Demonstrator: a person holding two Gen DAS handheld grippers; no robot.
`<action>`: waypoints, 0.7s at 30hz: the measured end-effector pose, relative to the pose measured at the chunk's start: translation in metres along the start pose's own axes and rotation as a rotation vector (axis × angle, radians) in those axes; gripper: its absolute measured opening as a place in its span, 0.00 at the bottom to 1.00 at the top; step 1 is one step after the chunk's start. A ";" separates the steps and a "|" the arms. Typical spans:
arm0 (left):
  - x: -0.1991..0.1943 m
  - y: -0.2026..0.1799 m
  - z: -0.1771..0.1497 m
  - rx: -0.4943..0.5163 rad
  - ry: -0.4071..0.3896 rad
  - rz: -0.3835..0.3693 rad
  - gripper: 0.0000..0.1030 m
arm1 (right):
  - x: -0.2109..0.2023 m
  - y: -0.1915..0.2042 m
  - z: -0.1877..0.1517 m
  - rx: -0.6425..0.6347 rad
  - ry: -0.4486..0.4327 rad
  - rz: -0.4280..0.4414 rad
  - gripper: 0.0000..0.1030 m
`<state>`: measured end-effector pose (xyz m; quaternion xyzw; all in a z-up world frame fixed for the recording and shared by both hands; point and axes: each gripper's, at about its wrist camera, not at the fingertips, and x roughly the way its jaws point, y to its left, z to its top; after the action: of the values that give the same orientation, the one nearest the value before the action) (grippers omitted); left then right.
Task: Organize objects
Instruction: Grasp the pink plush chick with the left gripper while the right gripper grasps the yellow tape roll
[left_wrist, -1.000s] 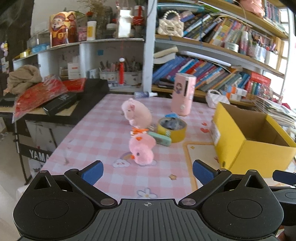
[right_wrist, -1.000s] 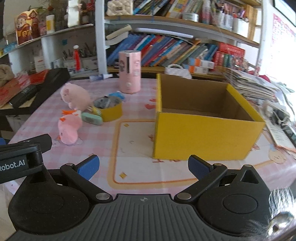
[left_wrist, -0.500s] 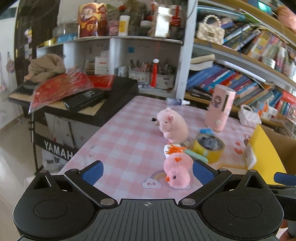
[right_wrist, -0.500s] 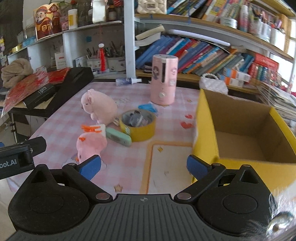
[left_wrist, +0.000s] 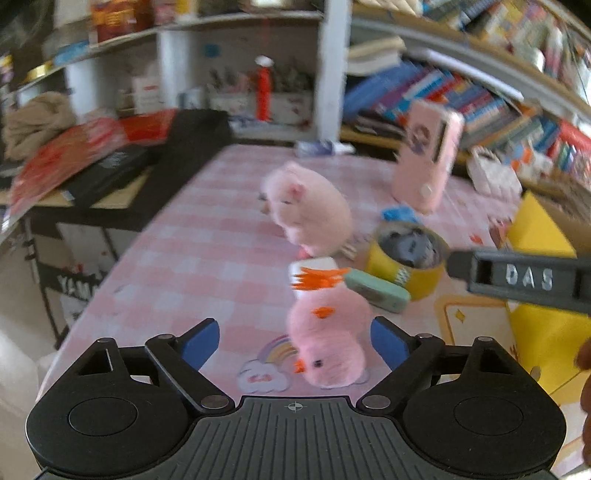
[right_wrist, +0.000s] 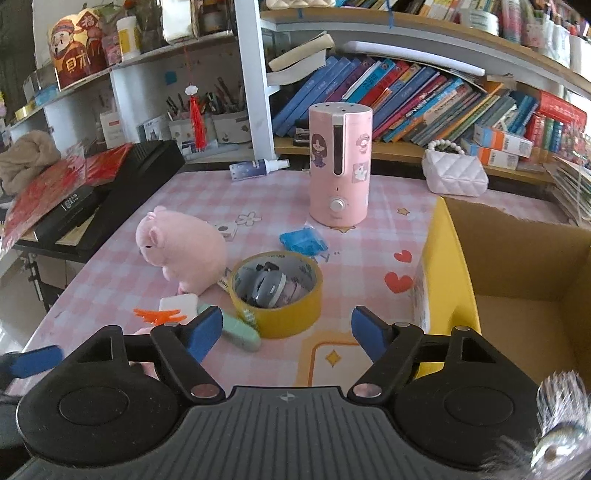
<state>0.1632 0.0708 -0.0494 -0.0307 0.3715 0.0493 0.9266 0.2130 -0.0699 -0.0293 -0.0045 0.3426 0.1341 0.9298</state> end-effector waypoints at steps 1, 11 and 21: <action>0.006 -0.004 0.001 0.017 0.011 -0.005 0.83 | 0.003 -0.001 0.001 -0.001 0.003 0.001 0.74; 0.053 -0.021 0.008 0.087 0.099 -0.042 0.58 | 0.037 -0.001 0.016 -0.041 0.054 -0.009 0.91; 0.023 0.025 0.011 -0.083 0.099 -0.056 0.58 | 0.097 0.024 0.026 -0.079 0.128 -0.046 0.98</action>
<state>0.1847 0.0983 -0.0582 -0.0817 0.4137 0.0370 0.9060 0.2941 -0.0206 -0.0693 -0.0574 0.3959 0.1253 0.9079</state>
